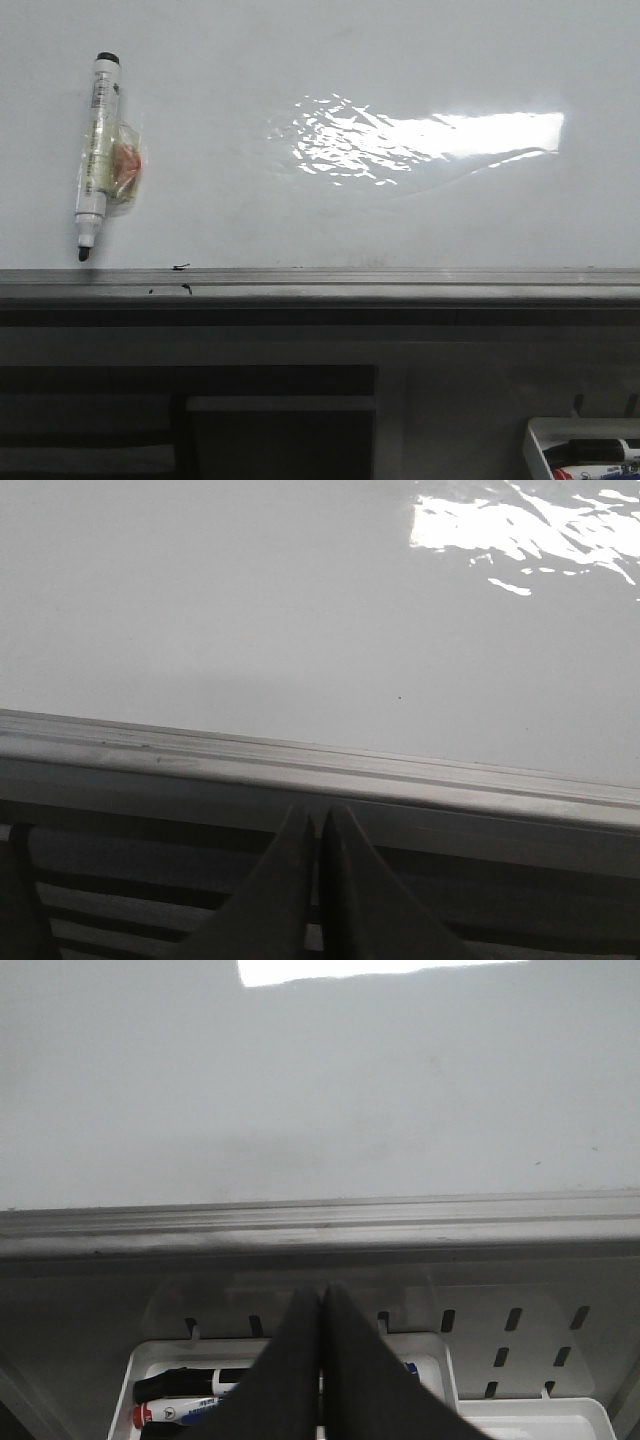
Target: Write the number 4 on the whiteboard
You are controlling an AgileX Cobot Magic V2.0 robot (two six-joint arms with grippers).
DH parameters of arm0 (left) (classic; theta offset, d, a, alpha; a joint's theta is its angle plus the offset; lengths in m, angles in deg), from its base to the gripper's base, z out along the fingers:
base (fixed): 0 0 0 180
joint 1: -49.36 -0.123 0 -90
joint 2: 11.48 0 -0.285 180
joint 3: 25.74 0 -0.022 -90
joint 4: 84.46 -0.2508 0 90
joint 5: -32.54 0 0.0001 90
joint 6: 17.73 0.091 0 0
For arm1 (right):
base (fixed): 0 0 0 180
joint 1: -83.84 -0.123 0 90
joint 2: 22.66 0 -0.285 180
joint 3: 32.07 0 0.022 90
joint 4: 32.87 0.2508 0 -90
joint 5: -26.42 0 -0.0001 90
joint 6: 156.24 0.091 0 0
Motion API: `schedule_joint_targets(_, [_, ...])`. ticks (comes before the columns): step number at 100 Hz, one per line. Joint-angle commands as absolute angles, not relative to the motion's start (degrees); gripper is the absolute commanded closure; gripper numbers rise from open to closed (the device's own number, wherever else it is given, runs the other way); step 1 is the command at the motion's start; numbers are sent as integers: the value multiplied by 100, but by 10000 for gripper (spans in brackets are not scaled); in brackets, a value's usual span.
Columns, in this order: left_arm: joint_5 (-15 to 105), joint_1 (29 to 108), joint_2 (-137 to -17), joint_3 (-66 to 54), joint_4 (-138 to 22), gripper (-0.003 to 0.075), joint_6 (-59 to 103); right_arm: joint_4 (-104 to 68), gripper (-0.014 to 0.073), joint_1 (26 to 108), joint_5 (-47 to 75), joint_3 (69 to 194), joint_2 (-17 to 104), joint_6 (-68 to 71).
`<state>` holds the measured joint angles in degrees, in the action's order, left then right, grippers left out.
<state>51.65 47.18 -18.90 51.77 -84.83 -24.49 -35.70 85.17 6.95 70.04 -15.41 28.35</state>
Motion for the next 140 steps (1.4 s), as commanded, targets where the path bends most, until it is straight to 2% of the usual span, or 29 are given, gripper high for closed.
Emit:
schedule_joint_targets(1, [4826, 4718, -1730, 5273, -8446, 741, -2446, -3659, 655, 8559, 801, 6858, -1659, 2798])
schedule_joint_targets(140, [4528, 4718, -1730, 5273, -8705, 741, -2446, -3728, 655, 8559, 1056, 6858, -1659, 2798])
